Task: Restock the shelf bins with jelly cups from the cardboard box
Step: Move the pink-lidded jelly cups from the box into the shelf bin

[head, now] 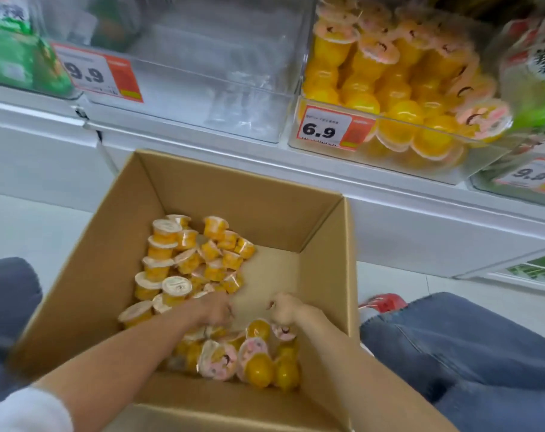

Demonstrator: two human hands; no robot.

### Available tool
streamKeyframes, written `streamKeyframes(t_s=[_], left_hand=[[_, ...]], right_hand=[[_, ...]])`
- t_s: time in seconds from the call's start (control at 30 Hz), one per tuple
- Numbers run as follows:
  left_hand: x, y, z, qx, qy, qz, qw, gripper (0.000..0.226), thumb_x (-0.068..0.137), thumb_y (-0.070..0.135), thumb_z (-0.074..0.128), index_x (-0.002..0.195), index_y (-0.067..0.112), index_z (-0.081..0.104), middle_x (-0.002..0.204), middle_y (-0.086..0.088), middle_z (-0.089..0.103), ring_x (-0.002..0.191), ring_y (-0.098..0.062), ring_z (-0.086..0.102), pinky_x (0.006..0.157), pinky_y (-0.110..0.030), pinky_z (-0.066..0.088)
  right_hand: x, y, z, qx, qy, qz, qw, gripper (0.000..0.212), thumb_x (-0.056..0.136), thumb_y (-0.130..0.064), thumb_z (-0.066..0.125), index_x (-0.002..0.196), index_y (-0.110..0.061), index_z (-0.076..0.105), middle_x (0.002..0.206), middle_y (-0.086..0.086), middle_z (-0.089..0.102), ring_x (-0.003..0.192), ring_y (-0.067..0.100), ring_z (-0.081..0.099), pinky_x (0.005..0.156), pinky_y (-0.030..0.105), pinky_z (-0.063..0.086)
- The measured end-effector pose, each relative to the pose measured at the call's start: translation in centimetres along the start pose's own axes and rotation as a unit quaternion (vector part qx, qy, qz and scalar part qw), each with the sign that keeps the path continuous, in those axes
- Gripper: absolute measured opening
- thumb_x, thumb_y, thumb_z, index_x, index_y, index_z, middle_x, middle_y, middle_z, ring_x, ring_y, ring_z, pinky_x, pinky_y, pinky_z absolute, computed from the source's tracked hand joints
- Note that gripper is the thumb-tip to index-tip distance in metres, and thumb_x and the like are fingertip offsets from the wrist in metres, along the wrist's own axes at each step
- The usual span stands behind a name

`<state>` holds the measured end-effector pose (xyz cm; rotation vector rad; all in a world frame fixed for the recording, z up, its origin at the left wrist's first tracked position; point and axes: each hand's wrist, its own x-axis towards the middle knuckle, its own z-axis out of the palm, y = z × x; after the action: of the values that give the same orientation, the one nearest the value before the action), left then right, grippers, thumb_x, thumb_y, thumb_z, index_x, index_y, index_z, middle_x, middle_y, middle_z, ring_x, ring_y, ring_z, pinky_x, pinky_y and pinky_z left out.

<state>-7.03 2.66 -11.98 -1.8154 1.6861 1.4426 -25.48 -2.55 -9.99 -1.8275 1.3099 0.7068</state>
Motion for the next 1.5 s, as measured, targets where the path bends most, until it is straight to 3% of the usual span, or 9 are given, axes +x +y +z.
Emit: streamKeyframes(t_s=[0.27, 0.33, 0.43, 0.73, 0.8, 0.97, 1.17, 1.37, 1.5], left_hand=[[2.3, -3.0, 5.9, 0.090, -0.063, -0.015, 0.994, 0.041, 0.080, 0.036, 0.073, 0.117, 0.019, 0.064, 0.122, 0.001, 0.060, 0.112, -0.020, 0.057, 0.087, -0.031, 0.047], [2.7, -2.6, 6.2, 0.082, -0.053, -0.018, 0.995, 0.029, 0.083, 0.028, 0.071, 0.108, 0.014, 0.066, 0.116, -0.003, 0.065, 0.106, -0.021, 0.061, 0.082, -0.031, 0.049], [3.3, -2.5, 6.6, 0.064, -0.043, -0.011, 0.997, 0.010, 0.088, 0.021, 0.067, 0.093, 0.013, 0.064, 0.107, -0.005, 0.065, 0.095, -0.020, 0.061, 0.074, -0.028, 0.047], [2.2, -2.7, 4.1, -0.145, 0.025, -0.027, 0.989, 0.032, 0.092, 0.013, 0.058, 0.066, 0.022, 0.041, 0.076, 0.005, 0.044, 0.069, -0.010, 0.043, 0.061, -0.018, 0.038], [1.6, -2.0, 2.2, -0.256, 0.070, -0.043, 0.963, 0.025, 0.092, 0.014, 0.056, 0.071, 0.020, 0.044, 0.079, 0.001, 0.046, 0.073, -0.016, 0.048, 0.055, -0.026, 0.046], [-1.6, 2.3, -4.5, -0.522, 0.116, -0.016, 0.845, 0.029, 0.103, 0.019, 0.040, 0.128, 0.029, 0.052, 0.132, -0.004, 0.045, 0.105, -0.033, 0.060, 0.060, -0.033, 0.060], [-7.6, 10.5, -13.0, -0.609, 0.135, 0.110, 0.774, 0.033, 0.098, 0.022, 0.053, 0.130, 0.019, 0.057, 0.131, -0.008, 0.061, 0.105, -0.027, 0.064, 0.071, -0.031, 0.060], [-12.5, 19.1, -18.1, -0.420, 0.282, 0.221, 0.834, 0.066, 0.075, 0.008, 0.080, 0.134, 0.010, 0.052, 0.123, -0.005, 0.061, 0.092, -0.015, 0.065, 0.060, -0.022, 0.058], [-13.4, 24.6, -21.5, -0.197, 0.435, 0.283, 0.832, 0.072, 0.070, 0.034, 0.084, 0.133, 0.021, 0.052, 0.126, 0.010, 0.057, 0.110, -0.008, 0.056, 0.081, -0.017, 0.048]], right_hand=[[2.5, 0.7, 7.4, 0.024, -0.092, 0.029, 0.995, 0.040, 0.095, -0.033, 0.054, 0.127, -0.009, 0.056, 0.128, 0.011, 0.056, 0.122, 0.027, 0.051, 0.100, 0.031, 0.040], [2.5, 0.9, 8.5, 0.044, -0.059, 0.038, 0.997, 0.013, 0.096, -0.026, 0.051, 0.101, -0.015, 0.057, 0.116, 0.010, 0.056, 0.115, 0.026, 0.053, 0.092, 0.030, 0.043], [2.8, 1.2, 9.1, 0.070, -0.016, 0.046, 0.996, 0.037, 0.092, -0.025, 0.058, 0.069, -0.028, 0.030, 0.089, -0.001, 0.049, 0.093, 0.017, 0.049, 0.074, 0.024, 0.036], [2.7, 0.4, 6.7, 0.197, 0.133, 0.060, 0.970, 0.027, 0.092, -0.023, 0.057, 0.076, -0.021, 0.035, 0.080, 0.000, 0.049, 0.076, 0.021, 0.045, 0.063, 0.032, 0.038], [2.2, -0.3, 4.9, 0.254, 0.185, 0.047, 0.948, 0.008, 0.095, -0.025, 0.049, 0.099, -0.020, 0.044, 0.103, 0.006, 0.054, 0.089, 0.023, 0.052, 0.073, 0.031, 0.044], [-0.5, -1.5, -2.0, 0.348, 0.275, -0.061, 0.894, 0.045, 0.100, -0.018, 0.032, 0.144, -0.026, 0.040, 0.143, 0.006, 0.045, 0.128, 0.023, 0.047, 0.107, 0.037, 0.039], [-7.2, -1.0, -11.5, 0.464, 0.317, -0.154, 0.813, 0.056, 0.091, -0.030, 0.063, 0.143, -0.024, 0.043, 0.119, 0.010, 0.062, 0.064, 0.013, 0.058, 0.053, 0.016, 0.045], [-15.2, 0.4, -18.8, 0.403, 0.444, -0.201, 0.775, 0.073, 0.073, -0.041, 0.077, 0.139, -0.025, 0.050, 0.113, -0.003, 0.067, 0.088, 0.002, 0.060, 0.080, 0.019, 0.046], [-18.8, 3.1, -24.0, 0.267, 0.574, -0.160, 0.757, 0.078, 0.077, -0.052, 0.070, 0.143, -0.019, 0.046, 0.116, 0.000, 0.062, 0.106, 0.011, 0.056, 0.091, 0.025, 0.045]])
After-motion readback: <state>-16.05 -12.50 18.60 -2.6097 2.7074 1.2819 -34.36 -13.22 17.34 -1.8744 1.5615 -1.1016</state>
